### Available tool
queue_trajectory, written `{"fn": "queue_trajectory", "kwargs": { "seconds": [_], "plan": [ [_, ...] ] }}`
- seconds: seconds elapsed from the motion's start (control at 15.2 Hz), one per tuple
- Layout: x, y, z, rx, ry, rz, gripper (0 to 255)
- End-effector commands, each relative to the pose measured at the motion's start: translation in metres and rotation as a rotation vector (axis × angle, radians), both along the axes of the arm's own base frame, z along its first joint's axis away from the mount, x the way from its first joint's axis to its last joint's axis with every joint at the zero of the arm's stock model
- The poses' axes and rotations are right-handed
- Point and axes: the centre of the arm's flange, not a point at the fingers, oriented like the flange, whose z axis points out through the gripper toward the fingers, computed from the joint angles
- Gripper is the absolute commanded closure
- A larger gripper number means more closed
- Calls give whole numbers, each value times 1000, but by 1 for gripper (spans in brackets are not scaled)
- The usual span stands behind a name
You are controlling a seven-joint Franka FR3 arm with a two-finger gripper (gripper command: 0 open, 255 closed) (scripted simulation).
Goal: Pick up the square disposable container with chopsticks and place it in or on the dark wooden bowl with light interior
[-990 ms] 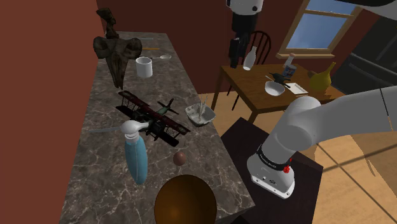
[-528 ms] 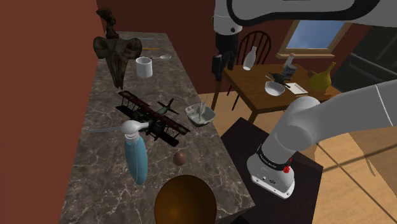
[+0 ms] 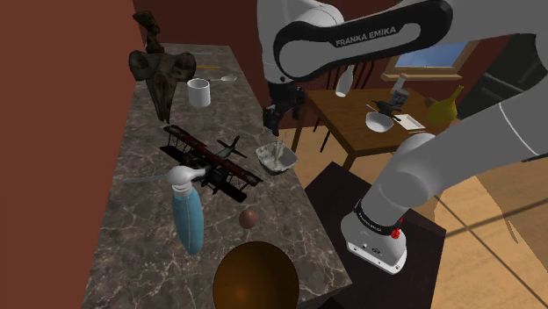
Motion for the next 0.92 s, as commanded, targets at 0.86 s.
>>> {"fn": "queue_trajectory", "kwargs": {
  "seconds": [0.86],
  "plan": [
    [63, 47, -147, -82, -11, -207, 0]
  ]
}}
